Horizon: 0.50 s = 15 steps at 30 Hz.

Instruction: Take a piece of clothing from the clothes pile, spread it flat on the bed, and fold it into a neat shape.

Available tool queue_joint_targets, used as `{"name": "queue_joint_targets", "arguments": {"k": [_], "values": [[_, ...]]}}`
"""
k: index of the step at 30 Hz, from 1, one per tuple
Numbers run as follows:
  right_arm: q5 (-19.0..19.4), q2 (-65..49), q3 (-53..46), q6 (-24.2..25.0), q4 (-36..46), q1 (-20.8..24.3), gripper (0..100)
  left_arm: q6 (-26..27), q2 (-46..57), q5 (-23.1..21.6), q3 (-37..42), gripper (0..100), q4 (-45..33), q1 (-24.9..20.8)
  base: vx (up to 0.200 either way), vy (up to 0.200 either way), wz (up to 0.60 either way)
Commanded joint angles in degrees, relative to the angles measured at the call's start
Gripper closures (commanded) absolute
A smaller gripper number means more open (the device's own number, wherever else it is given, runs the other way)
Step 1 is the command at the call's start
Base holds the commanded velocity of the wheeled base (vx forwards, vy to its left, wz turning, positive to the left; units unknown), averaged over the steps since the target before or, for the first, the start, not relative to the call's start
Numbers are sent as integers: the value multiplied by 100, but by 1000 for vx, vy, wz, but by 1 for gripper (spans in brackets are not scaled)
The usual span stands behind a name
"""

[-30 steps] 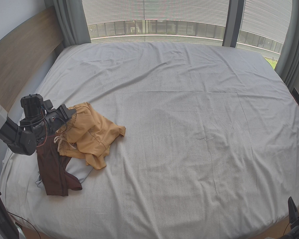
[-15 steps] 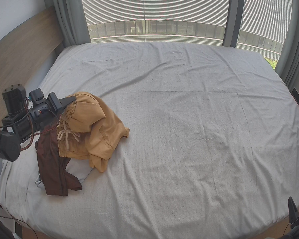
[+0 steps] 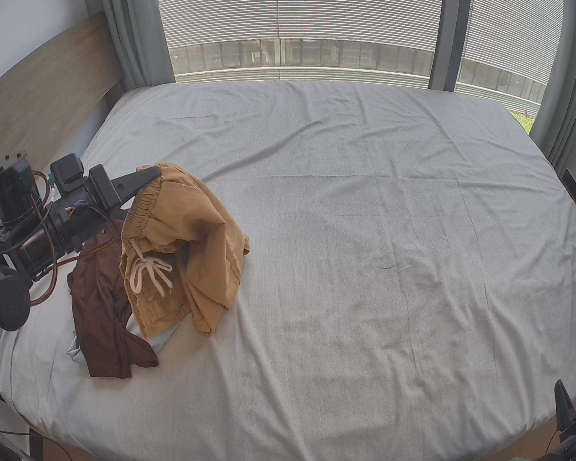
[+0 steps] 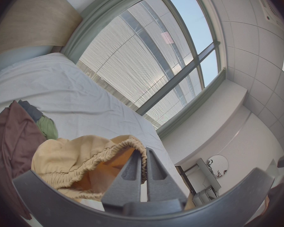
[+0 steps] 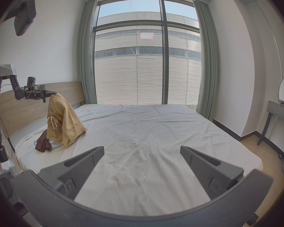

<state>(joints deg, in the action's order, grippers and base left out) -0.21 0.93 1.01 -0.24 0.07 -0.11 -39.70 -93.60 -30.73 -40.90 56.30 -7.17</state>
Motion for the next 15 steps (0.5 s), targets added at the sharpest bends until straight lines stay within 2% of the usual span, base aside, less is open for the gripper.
{"name": "queue_joint_targets", "arguments": {"k": [1,7,15], "values": [[3,-75,-92,-2,1,11,0,7,79,-29,126,100,189,-180,0,0,0],[-6,-66,-92,-2,-7,-7,0,7,193,-530,407,100,444,-250,0,0,0],[-6,-66,-92,-11,10,-7,0,-2,272,-601,460,100,452,-408,0,0,0]]}}
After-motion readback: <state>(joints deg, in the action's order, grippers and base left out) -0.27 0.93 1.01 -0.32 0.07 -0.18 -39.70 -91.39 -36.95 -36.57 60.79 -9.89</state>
